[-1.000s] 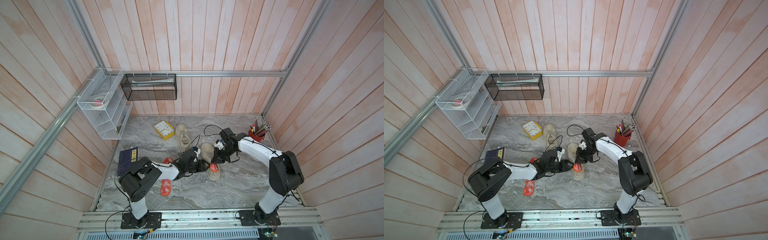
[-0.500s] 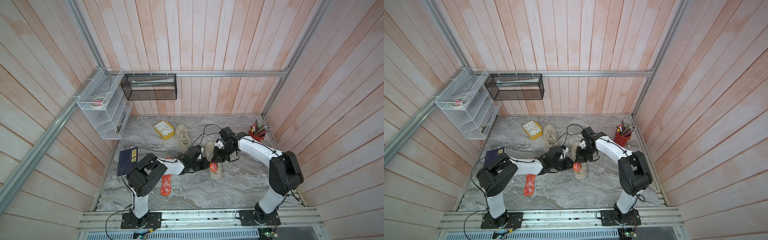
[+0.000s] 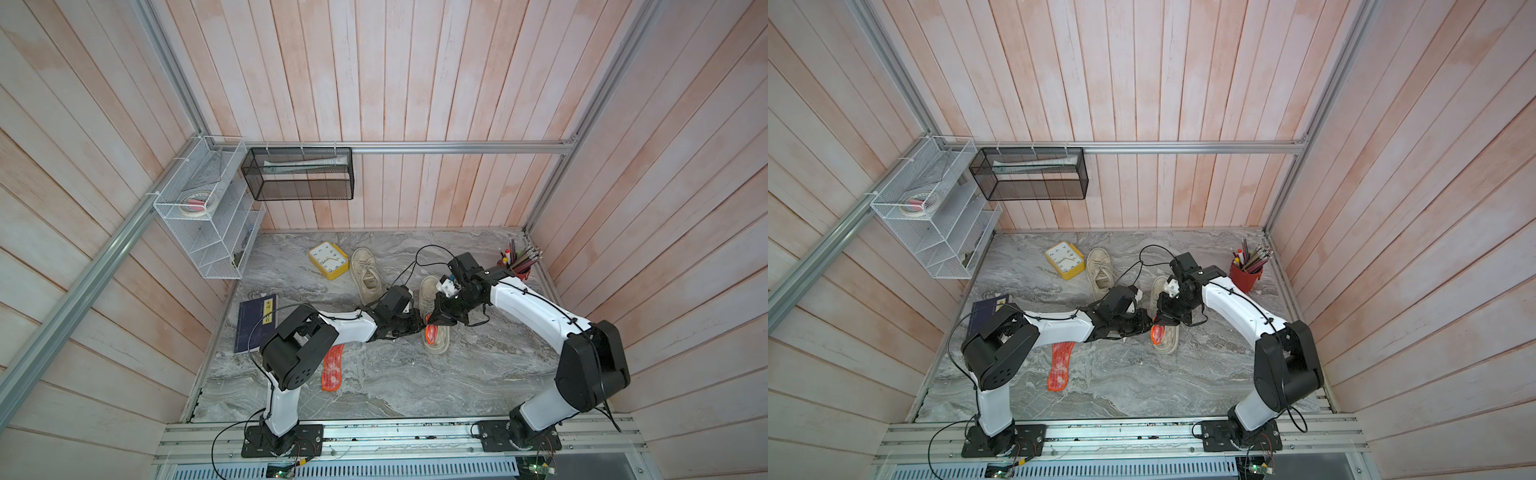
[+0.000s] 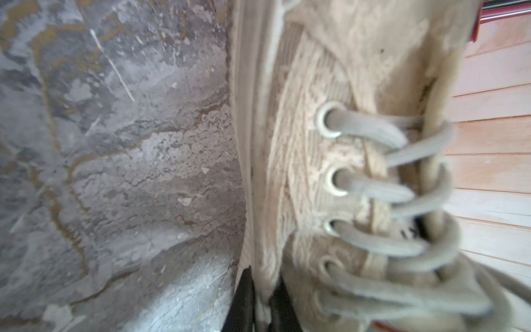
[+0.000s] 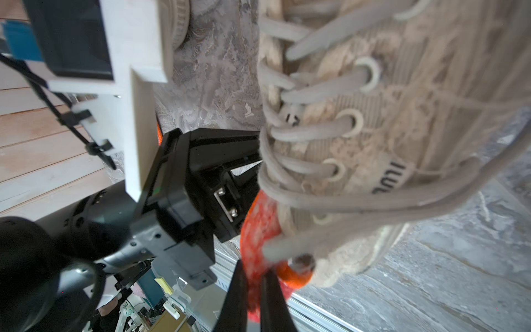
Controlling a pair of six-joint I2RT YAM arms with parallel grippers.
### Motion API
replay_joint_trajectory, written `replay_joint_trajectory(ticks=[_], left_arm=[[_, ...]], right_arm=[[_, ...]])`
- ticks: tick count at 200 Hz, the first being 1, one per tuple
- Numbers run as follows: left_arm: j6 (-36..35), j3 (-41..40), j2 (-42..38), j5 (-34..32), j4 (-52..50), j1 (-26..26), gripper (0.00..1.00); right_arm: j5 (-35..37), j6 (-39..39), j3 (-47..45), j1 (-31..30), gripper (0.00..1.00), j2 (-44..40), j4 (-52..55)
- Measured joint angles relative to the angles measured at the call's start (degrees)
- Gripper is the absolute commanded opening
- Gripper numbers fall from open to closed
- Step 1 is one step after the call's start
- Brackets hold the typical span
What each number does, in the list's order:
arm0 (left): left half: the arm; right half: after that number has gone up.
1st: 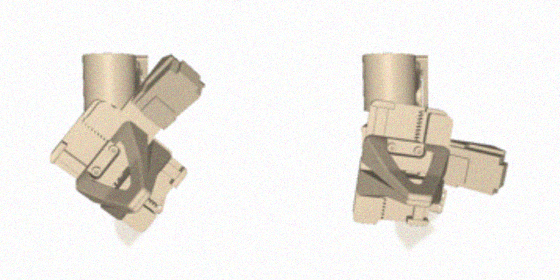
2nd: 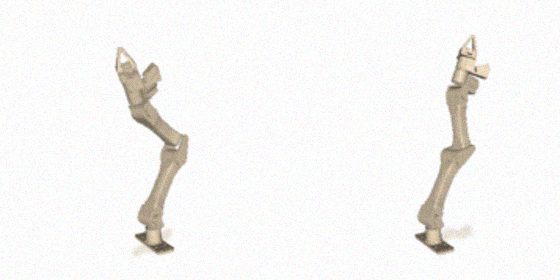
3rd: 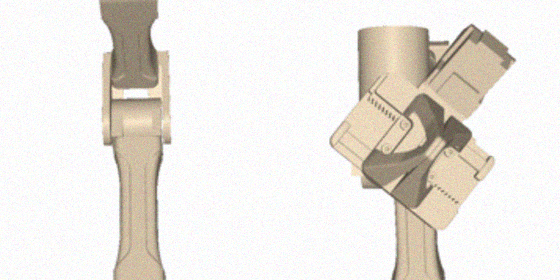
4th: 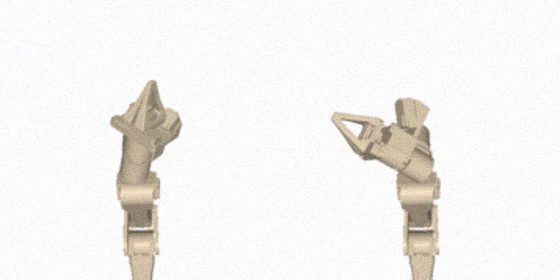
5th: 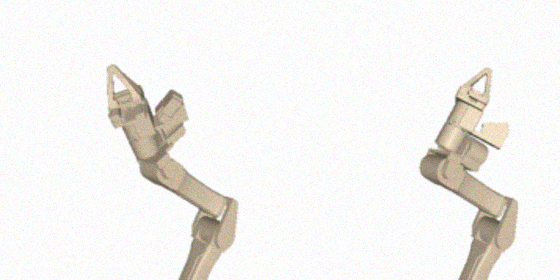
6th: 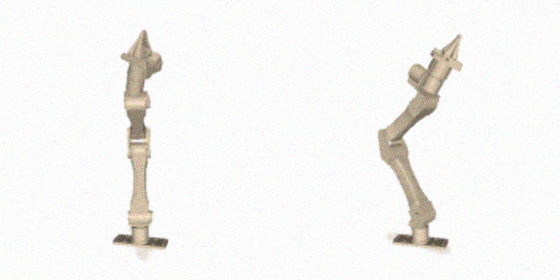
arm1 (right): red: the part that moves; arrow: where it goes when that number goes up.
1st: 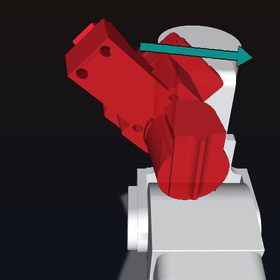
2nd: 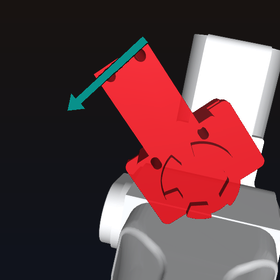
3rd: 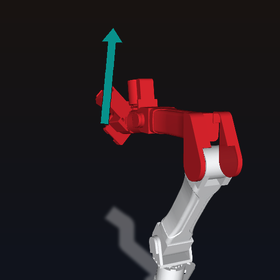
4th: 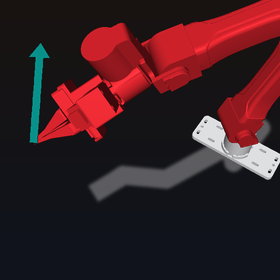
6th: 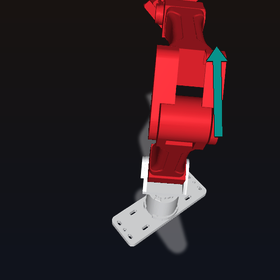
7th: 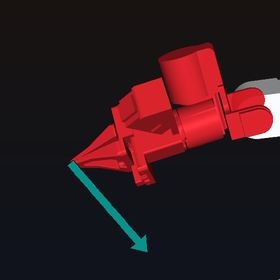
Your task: Remove the insole from the shoe
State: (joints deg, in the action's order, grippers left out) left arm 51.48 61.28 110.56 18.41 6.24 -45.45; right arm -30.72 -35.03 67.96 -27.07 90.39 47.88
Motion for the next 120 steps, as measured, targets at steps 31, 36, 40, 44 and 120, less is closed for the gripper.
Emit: replay_joint_trajectory(ticks=[31, 36, 40, 44, 120], left_arm=[[0.7, 0.0, 0.0, -1.5, -0.9, 0.2, 0.0], [1.0, 0.0, 0.0, -1.6, -1.4, 0.4, 0.0], [1.2, 0.0, 0.0, -1.5, -1.6, 0.5, 0.0], [1.4, 0.0, 0.0, -1.5, -1.8, 0.7, 0.0], [3.0, 5.0, 0.7, -6.4, -9.3, 2.2, 0.0]], right_arm=[[-4.2, -1.0, -2.0, -3.7, 0.0, 1.2, -3.5], [-4.4, -1.0, -2.1, -4.4, 0.0, 1.5, -3.3], [-4.8, -1.0, -2.3, -4.9, 0.0, 1.7, -3.1], [-5.7, -0.9, -2.6, -5.2, 0.0, 1.9, -3.1], [-14.2, -1.3, -5.2, -1.6, 0.0, -6.1, -1.1]])
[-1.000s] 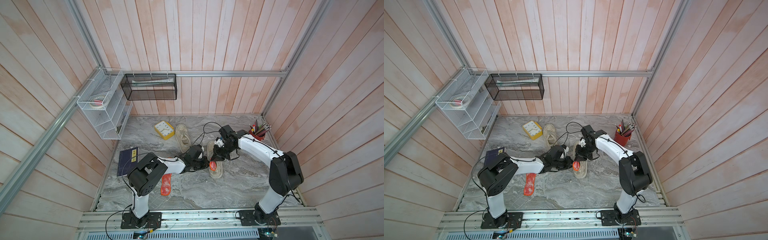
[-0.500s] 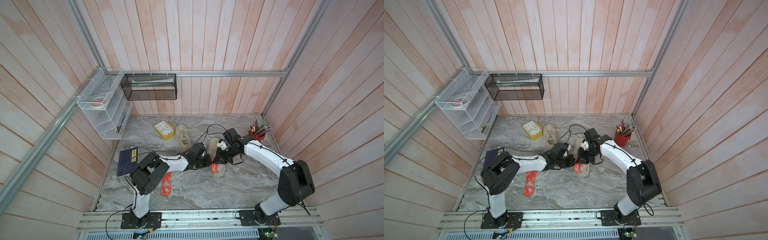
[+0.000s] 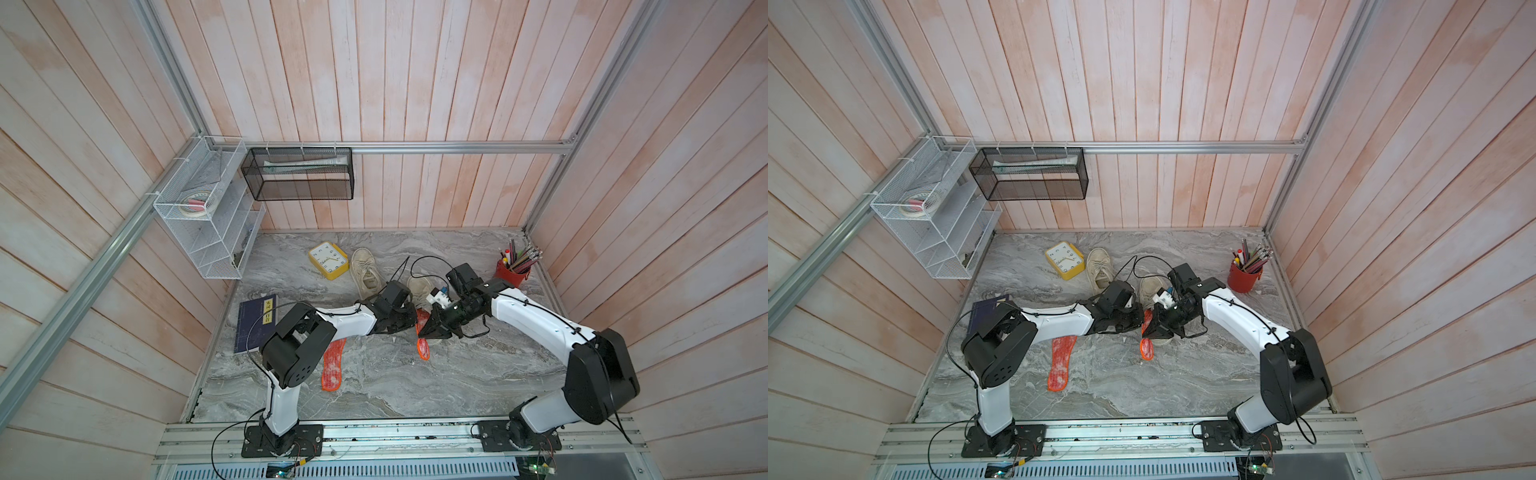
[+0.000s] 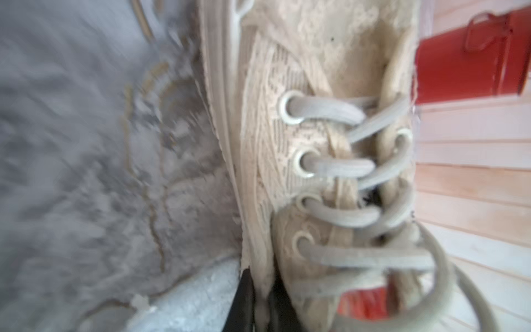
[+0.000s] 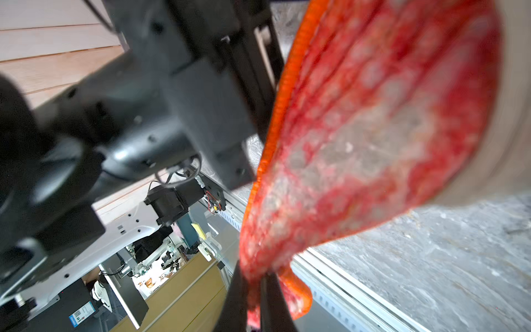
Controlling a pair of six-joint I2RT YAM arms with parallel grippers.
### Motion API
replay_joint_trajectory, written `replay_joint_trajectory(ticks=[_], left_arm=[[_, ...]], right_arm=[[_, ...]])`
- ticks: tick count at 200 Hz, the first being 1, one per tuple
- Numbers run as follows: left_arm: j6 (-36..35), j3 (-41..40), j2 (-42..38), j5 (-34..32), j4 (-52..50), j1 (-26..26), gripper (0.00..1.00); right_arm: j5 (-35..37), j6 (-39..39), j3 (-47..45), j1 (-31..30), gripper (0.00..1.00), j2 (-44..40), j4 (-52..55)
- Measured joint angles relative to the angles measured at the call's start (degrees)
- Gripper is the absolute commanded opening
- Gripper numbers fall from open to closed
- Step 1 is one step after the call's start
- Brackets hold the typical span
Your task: Remove the insole from the shoe
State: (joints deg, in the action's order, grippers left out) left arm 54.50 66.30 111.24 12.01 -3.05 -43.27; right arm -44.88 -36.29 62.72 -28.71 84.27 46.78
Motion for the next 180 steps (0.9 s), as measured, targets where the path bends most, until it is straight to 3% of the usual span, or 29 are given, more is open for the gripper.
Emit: replay_joint_trajectory(ticks=[41, 81, 125, 149, 180], left_arm=[[-1.0, 5.0, 1.9, -6.9, -4.4, 2.2, 0.0], [-6.5, 12.3, 6.1, -9.1, -8.3, 3.5, 0.0], [-10.2, 12.7, 5.2, -10.1, -7.2, 4.2, 0.49], [-8.9, 5.5, -4.0, -11.2, -6.8, 4.3, 0.57], [-6.3, -4.1, -20.9, -14.6, -7.5, 4.5, 0.57]], right_arm=[[2.1, 0.8, 1.9, 2.0, 0.0, -8.9, 8.5], [6.1, 0.8, 2.5, 2.6, 0.0, -12.8, 12.7], [8.5, 0.9, 1.8, -0.5, 0.0, -13.6, 13.1], [9.0, -1.5, -1.4, -6.8, 0.0, -13.6, 9.9], [10.4, -7.7, -5.3, -16.3, 0.0, -12.0, 0.8]])
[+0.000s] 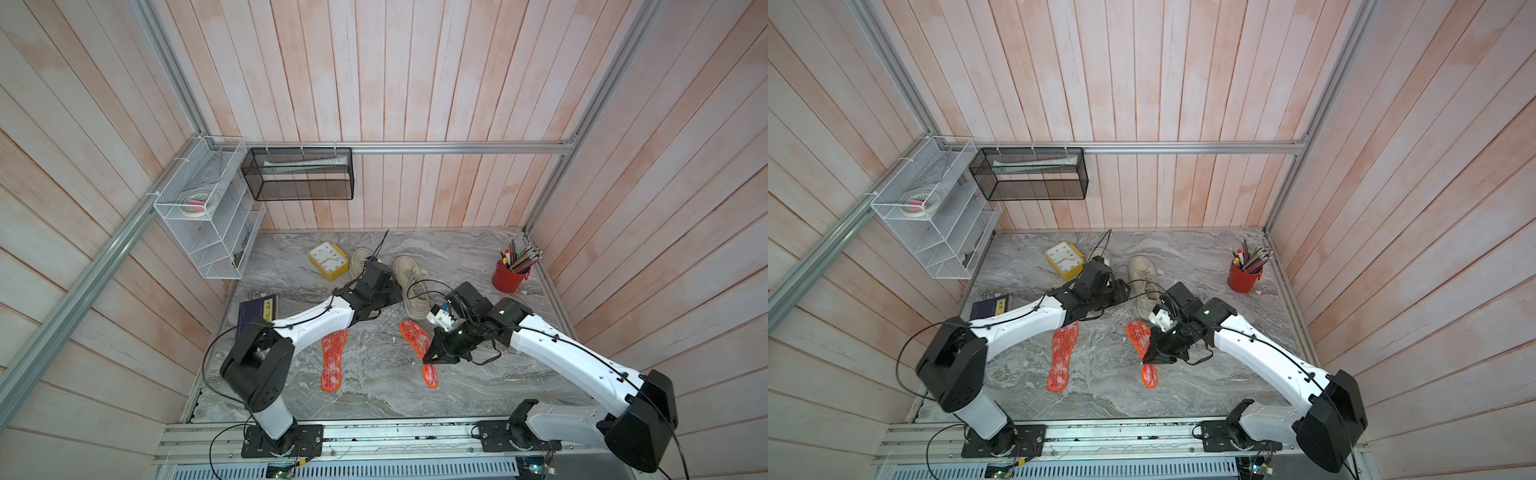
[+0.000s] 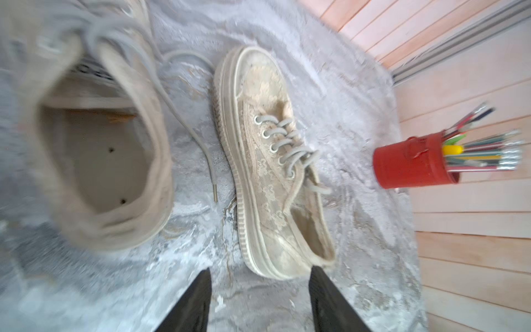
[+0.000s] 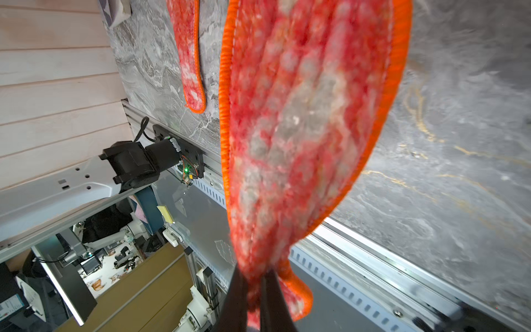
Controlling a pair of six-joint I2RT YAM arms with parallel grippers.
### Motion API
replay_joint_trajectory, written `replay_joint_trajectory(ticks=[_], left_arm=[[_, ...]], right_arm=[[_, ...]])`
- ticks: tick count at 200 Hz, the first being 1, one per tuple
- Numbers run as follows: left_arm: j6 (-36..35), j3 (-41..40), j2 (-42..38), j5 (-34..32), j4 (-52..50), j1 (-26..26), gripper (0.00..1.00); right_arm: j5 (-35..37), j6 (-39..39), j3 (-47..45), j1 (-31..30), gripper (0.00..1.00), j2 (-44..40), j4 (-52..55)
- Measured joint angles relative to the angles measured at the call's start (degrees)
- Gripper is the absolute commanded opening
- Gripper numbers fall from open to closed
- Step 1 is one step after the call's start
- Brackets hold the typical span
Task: Remove the insole from the shoe
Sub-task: Remove the insole from the shoe, then place the insole at the center of the board.
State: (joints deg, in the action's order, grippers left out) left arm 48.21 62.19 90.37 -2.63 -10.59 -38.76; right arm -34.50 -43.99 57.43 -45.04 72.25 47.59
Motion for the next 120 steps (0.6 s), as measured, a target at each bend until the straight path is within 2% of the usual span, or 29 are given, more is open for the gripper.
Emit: replay_joint_trajectory(ticks=[36, 66, 99, 120], left_arm=[[3.8, -10.2, -17.8, -5.8, -6.7, 3.6, 0.56], [4.9, -14.8, -30.3, -11.9, -17.0, 7.9, 0.56], [4.9, -17.1, -41.6, -17.2, -24.2, 11.2, 0.56], [5.4, -18.9, -45.2, -18.6, -26.4, 11.6, 0.56]], right_arm=[[4.7, -5.5, 1.9, -7.6, 0.0, 10.3, -10.6], [9.4, -9.8, 10.2, -11.0, 0.0, 23.7, -15.4], [14.2, -14.6, 18.7, -13.2, 0.0, 33.4, -16.7], [16.1, -17.0, 22.1, -14.6, 0.17, 37.6, -17.0]])
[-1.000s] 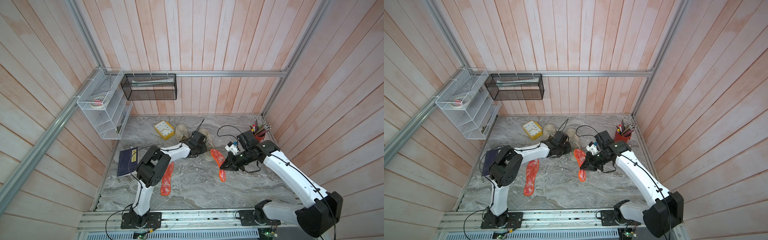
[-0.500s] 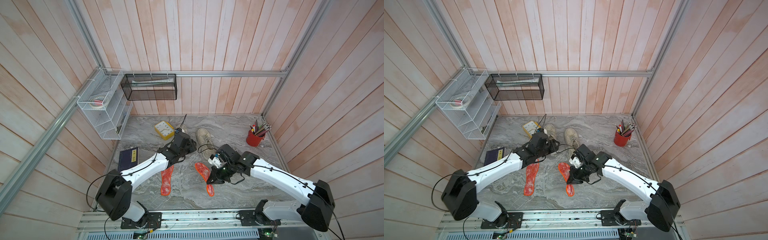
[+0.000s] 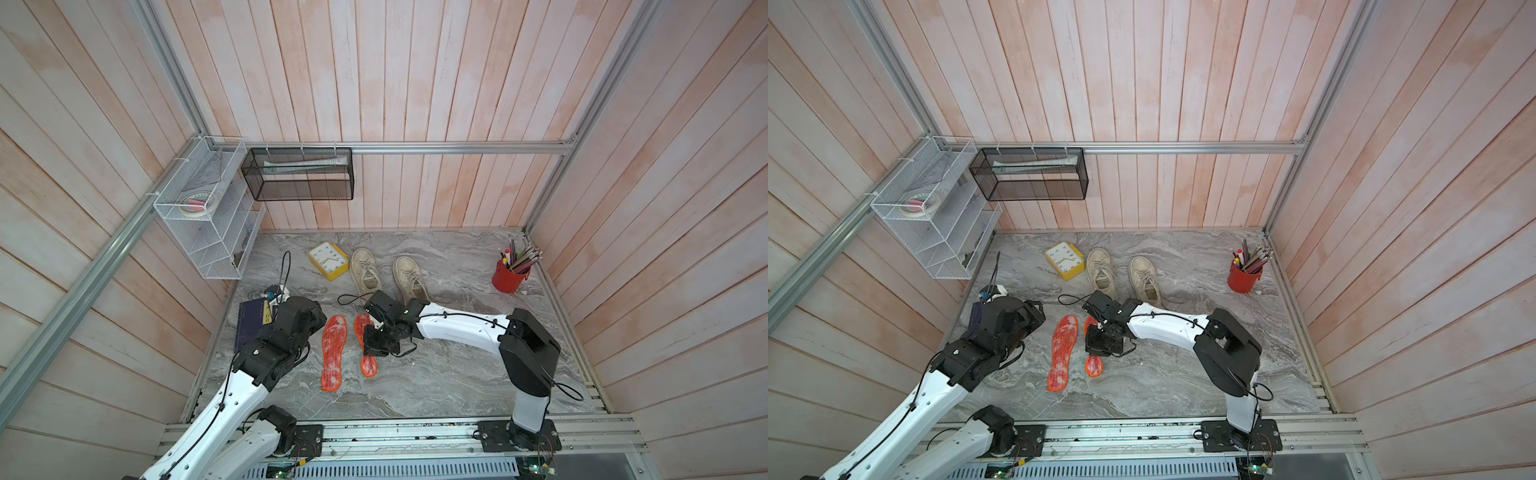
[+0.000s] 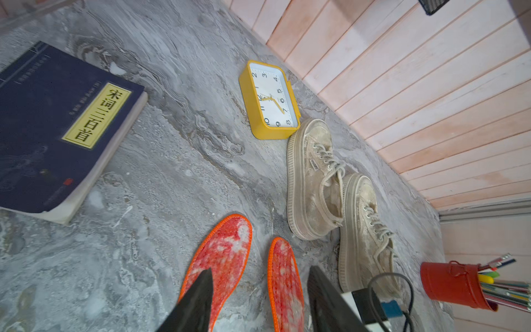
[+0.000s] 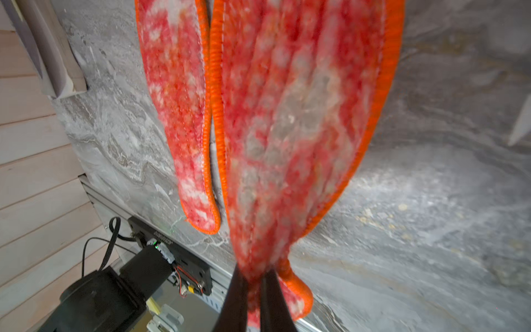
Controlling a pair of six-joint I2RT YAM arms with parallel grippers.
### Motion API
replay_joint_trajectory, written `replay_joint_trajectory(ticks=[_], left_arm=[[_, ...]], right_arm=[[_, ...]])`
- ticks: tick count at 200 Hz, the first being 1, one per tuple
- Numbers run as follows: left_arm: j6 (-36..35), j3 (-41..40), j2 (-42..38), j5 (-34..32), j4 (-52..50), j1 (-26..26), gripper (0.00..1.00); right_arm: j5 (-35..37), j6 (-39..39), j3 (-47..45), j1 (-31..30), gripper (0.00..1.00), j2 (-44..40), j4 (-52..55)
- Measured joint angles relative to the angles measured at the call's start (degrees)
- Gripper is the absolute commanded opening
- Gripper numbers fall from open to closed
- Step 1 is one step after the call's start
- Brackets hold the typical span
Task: Remove the insole from the shoe
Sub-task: Place the insole at the center of the board, then reset both arms
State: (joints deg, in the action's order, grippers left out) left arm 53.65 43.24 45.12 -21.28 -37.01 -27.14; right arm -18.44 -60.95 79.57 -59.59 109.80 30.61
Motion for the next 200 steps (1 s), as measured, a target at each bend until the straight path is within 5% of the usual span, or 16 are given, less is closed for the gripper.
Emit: replay_joint_trajectory(ticks=[38, 66, 111, 144, 173, 200], left_arm=[[0.6, -1.9, -1.0, -0.2, -2.4, 0.1, 0.56], [-0.4, -1.9, 0.2, 0.8, -1.8, 0.6, 0.69], [-2.5, -1.9, 6.2, 7.0, 3.8, 1.7, 0.7], [-7.8, -4.5, 6.7, 6.8, 12.1, 4.5, 0.71], [-19.7, -9.4, 7.9, 1.1, 24.5, 8.4, 0.91], [-31.2, -10.8, 12.3, -1.5, 34.3, 13.7, 1.0]], right_arm=[[0.4, -1.8, 3.4, -1.6, 0.43, 5.7, 0.0], [0.5, -1.7, 3.8, -1.7, 0.58, 5.6, 0.9], [3.9, 0.2, 0.0, -1.7, 0.59, -5.9, 3.4], [20.1, 6.5, -8.7, 0.3, 0.56, -26.6, 3.6], [30.6, 19.7, -22.9, 18.4, 0.56, -43.2, -5.2], [34.0, 33.6, -35.2, 39.8, 0.6, -44.7, -19.8]])
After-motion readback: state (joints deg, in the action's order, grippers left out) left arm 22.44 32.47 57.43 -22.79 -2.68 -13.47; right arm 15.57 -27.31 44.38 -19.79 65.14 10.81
